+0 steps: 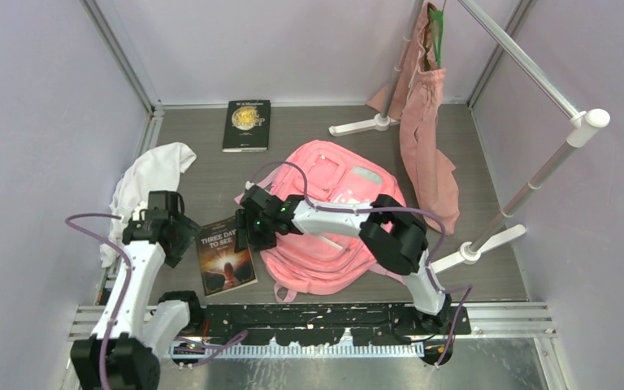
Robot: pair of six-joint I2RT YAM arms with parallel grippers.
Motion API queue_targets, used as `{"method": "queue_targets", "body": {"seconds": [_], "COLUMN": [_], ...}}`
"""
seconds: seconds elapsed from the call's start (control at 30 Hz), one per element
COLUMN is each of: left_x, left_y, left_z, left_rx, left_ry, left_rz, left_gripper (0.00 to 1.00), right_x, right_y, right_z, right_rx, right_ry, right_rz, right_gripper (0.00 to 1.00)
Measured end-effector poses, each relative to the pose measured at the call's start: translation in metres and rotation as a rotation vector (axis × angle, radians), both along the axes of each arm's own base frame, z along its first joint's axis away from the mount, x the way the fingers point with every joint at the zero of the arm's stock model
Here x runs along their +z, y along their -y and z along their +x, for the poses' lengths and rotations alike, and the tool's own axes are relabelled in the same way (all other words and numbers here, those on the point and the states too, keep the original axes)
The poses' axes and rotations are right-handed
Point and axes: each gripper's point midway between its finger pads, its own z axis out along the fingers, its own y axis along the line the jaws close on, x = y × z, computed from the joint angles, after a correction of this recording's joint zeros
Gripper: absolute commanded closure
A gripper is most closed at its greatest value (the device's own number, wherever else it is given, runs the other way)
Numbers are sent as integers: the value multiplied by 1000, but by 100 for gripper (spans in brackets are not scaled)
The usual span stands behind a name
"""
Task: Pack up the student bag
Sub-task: Pick up the book from the center of the board.
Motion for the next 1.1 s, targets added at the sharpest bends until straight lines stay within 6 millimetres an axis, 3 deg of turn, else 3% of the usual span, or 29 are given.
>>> {"method": "queue_targets", "body": {"seconds": [0.07,0.13,0.27,0.47,0.57,0.67,0.87,1.1], "left_x": [-13,-26,-42,-74,-76,-78,-76,-68], "left_y": [-10,-17,-10,13,16,18,21,21], "left_z": [5,6,11,13,17,23,45,51], "left_rx": [48,78,51,-3,-19,-31,-48,-72], "left_ry": [-33,-59,-75,-101,-84,-50,63,96], "left_rz": [-32,-69,-136,-258,-280,-294,-321,-311], "left_gripper": [30,31,37,39,41,43,44,42], "right_x": [-23,-31,-28,-41,-40,-41,-47,-37], "right_y": [4,5,2,-9,-10,-8,2,0], "right_z": [2,4,6,7,8,9,11,13], "right_rx": [-27,-46,-66,-66,-68,-72,-84,-80], "right_ry": [-20,-25,0,-9,-2,1,-17,-4], "right_rz": [-58,-77,-87,-101,-108,-116,-153,-108], "right_gripper": [37,35,35,36,37,49,98,99]}}
